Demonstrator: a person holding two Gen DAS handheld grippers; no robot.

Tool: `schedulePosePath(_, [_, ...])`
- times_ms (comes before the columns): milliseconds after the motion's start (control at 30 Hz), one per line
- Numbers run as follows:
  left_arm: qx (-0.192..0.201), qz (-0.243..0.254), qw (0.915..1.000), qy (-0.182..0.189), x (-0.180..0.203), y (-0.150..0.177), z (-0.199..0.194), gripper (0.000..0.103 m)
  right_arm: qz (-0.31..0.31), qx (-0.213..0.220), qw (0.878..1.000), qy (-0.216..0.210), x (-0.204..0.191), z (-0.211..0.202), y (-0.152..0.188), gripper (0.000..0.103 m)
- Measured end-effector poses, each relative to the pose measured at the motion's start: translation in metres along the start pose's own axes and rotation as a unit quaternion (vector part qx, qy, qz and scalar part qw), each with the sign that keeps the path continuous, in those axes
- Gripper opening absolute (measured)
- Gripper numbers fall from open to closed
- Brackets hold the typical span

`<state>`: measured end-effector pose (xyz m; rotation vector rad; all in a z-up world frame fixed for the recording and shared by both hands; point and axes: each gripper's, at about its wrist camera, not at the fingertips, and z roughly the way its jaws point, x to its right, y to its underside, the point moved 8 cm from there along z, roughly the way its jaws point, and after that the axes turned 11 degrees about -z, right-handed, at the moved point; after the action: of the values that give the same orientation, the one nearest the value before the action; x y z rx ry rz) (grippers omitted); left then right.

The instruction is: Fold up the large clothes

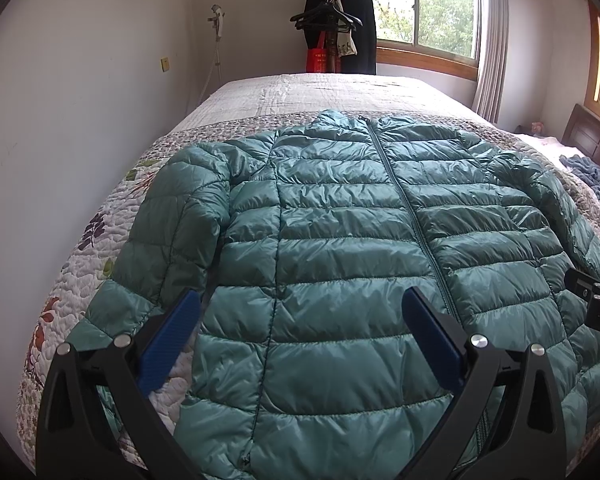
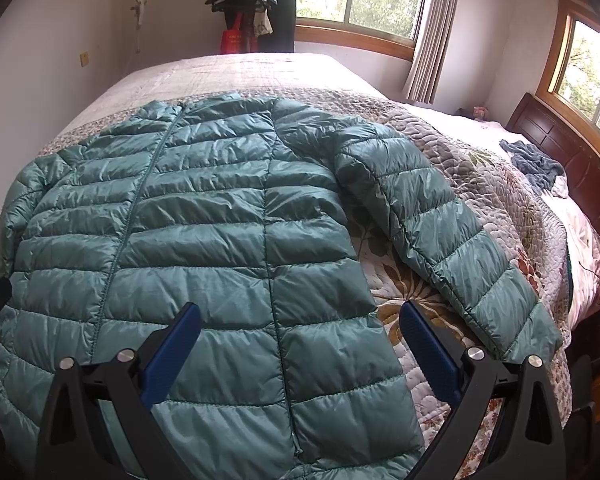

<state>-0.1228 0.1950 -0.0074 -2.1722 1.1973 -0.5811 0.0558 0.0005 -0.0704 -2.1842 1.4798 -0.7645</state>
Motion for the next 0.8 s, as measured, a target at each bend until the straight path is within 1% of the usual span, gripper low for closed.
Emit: schedulePosePath(800, [-0.002, 0.002, 1.0000, 0.000, -0.0001, 0.0012, 0.0012, 0.100, 0.004, 0.000, 1.000, -0.001, 0.0018, 0.0028, -0.0013, 0.099])
